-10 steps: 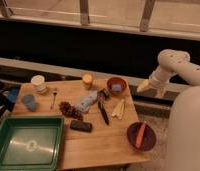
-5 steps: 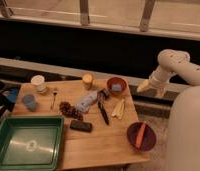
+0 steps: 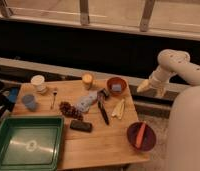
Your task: Place brush in table surface
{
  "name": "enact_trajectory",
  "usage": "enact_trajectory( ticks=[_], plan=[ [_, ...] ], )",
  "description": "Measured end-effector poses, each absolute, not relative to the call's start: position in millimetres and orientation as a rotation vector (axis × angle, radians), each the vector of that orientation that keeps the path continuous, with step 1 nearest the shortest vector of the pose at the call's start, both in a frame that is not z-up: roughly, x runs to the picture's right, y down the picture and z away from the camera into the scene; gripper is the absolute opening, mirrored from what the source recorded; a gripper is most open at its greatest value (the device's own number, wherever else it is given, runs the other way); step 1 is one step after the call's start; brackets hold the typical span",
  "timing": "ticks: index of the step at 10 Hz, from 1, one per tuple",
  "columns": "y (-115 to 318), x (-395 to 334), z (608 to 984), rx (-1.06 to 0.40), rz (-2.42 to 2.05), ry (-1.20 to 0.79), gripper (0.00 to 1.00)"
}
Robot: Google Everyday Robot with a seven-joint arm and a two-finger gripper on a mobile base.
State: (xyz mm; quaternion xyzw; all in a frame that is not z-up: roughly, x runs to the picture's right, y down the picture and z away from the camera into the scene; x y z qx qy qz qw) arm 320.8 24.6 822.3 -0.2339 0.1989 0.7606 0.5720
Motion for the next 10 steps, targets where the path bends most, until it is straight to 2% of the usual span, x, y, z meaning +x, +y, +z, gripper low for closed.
enact_trajectory(
  ticks=[7,10],
  plan=[
    [24.5,318.7,820.5,-0.548,1.776,0.449,0.80],
    [16.9,278.3,808.1,-0.529,1.717,0.361,0.80]
  ],
)
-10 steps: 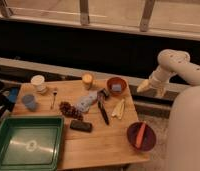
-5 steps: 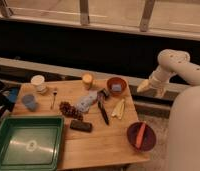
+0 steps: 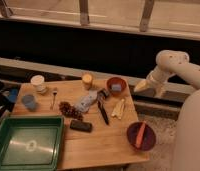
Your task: Place brush in table surface
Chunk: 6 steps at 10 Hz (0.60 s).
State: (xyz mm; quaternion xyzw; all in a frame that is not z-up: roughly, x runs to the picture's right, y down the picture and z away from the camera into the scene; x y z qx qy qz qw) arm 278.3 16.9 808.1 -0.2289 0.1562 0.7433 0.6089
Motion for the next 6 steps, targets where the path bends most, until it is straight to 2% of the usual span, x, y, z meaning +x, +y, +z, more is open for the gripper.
enact_trajectory(
  ticks=[6],
  plan=[
    [29.0,133.4,801.5,-0.555,1.441,0.251,0.80]
  ],
)
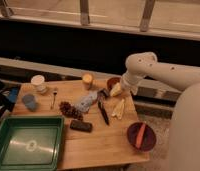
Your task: Place brush in table surface
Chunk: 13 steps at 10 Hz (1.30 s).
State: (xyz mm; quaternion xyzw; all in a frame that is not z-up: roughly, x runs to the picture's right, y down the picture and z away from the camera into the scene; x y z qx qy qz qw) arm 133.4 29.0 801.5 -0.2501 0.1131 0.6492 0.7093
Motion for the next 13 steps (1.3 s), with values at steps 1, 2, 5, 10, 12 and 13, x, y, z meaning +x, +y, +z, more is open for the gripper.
enact_trajectory(
  ticks=[1,2,5,10,12,13],
  plan=[
    [32.6,111.8,797.0,-0.562,1.426,0.225,0.80],
    [35.7,94.3,791.8,-0.566,1.411,0.202,0.80],
    [36.8,88.1,789.7,-0.561,1.401,0.191,0.80],
    [55.0,57.1,812.1,-0.524,1.379,0.197,0.80],
    [66.9,43.9,825.3,-0.536,1.354,0.204,0.80],
    [73.8,34.1,834.1,-0.551,1.341,0.208,0.80]
  ],
)
